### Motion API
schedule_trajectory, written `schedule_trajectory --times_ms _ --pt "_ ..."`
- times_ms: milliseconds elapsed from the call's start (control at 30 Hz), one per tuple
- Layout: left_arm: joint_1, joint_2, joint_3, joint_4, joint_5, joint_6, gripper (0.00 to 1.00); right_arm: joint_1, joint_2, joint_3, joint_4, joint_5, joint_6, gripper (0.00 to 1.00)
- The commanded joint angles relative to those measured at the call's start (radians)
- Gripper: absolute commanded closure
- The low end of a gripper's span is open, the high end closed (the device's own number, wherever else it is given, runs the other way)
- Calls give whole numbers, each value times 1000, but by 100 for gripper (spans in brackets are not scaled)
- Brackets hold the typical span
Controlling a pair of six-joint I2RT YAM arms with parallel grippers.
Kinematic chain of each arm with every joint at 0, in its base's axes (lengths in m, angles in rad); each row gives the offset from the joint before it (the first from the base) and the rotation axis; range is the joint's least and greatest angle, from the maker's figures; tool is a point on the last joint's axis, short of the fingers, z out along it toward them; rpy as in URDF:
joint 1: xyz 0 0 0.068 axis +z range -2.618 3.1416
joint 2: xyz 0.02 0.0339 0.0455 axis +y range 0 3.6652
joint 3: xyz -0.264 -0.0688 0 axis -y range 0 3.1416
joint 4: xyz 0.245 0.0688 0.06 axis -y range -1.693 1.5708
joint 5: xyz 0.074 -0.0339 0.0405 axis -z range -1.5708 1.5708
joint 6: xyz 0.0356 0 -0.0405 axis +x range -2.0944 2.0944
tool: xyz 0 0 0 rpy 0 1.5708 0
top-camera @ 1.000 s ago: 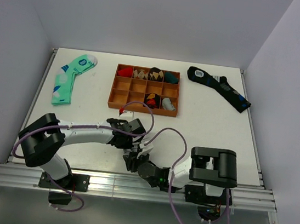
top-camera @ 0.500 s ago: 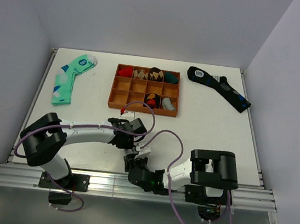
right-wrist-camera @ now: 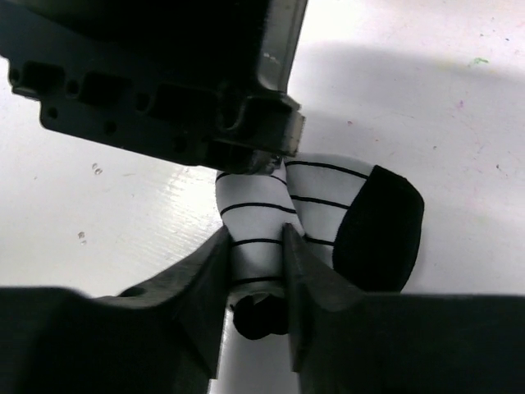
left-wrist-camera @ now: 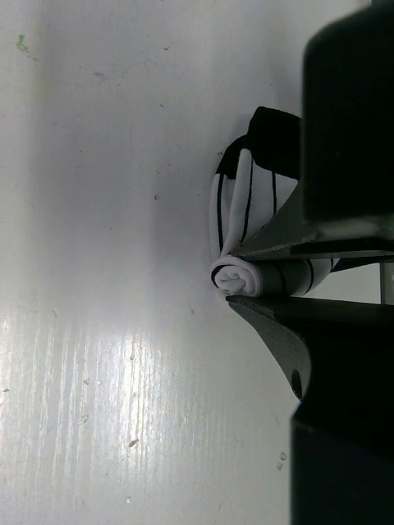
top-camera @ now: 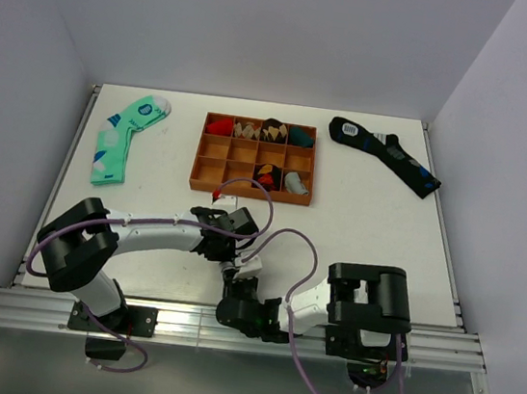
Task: Roll the socks
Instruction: Roll the sock at the center of the board.
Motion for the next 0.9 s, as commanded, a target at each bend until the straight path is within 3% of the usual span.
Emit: schedule_trajectory --times_ms 0,133,400,533,867 --pt "-3 3 28 -1 35 -1 98 5 83 -44 -216 -159 92 67" --pt "-3 -11 24 -4 35 -13 94 -10 60 -104 -157 -211 139 83" --pt "-1 -84 -24 12 24 -71 90 -67 -7 -256 8 -320 198 85" --pt "5 -135 -57 25 6 -99 82 -100 -45 -308 76 -389 213 86" --pt "20 -184 -123 120 -13 -136 71 -150 -88 -405 61 -513 379 93"
